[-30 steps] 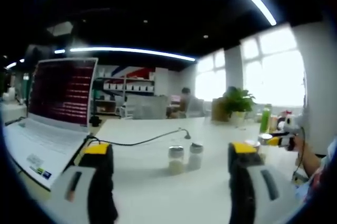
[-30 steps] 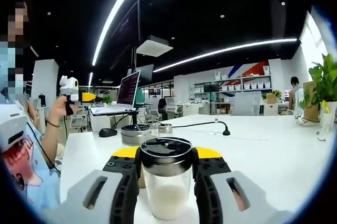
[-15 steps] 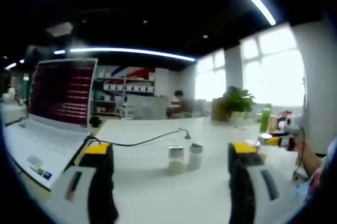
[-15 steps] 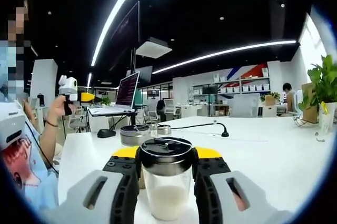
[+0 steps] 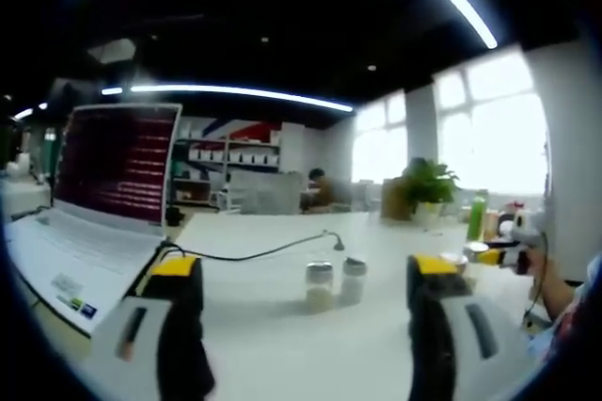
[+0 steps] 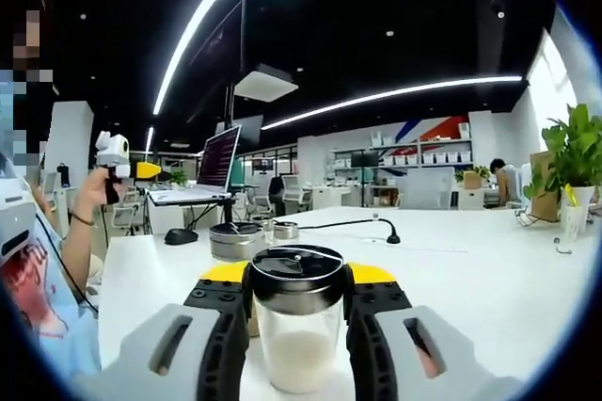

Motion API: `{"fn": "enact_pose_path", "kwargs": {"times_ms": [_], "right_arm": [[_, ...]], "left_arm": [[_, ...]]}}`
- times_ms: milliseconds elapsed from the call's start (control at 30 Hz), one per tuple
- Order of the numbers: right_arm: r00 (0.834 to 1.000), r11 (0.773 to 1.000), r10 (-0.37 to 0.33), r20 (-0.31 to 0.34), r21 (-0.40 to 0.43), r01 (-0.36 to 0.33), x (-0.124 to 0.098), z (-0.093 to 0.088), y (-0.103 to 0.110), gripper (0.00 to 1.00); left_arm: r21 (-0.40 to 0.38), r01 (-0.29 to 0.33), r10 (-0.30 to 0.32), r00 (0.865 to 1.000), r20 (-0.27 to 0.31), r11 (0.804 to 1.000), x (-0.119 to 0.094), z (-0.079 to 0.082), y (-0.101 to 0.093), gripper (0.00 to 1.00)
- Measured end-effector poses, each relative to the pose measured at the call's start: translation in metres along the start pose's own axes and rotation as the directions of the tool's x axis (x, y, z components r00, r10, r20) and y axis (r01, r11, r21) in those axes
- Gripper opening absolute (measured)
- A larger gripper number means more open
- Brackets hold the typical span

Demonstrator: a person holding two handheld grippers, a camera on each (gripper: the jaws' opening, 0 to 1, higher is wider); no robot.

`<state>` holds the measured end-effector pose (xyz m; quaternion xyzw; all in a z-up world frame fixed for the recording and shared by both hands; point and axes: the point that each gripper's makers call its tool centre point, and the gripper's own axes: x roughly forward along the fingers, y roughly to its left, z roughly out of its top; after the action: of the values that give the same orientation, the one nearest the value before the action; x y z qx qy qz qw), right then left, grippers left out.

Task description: Rotate the seasoning bottle until the label or dispensing opening points toward the visible target arrow and the bottle remains upright within the marked orientation range

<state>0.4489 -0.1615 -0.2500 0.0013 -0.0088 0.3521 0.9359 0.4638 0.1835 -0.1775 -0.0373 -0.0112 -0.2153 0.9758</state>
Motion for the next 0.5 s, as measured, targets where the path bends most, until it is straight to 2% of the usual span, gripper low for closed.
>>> {"fn": "enact_pose_path", "kwargs": {"times_ms": [200, 500], "right_arm": [[1.0, 1.0, -0.018, 0.003, -0.002, 0.018, 0.0004, -0.0003, 0.0001, 0.38], [0.996, 0.997, -0.075, 0.048, 0.005, 0.074, -0.0005, -0.0001, -0.0007, 0.38]], "left_arm": [[-0.001, 0.002, -0.002, 1.0, 0.01, 1.0, -0.004, 0.0037, -0.0004, 0.95], [-0.004, 0.012, -0.012, 1.0, 0.013, 1.0, -0.0071, 0.0056, -0.0014, 0.94]]}}
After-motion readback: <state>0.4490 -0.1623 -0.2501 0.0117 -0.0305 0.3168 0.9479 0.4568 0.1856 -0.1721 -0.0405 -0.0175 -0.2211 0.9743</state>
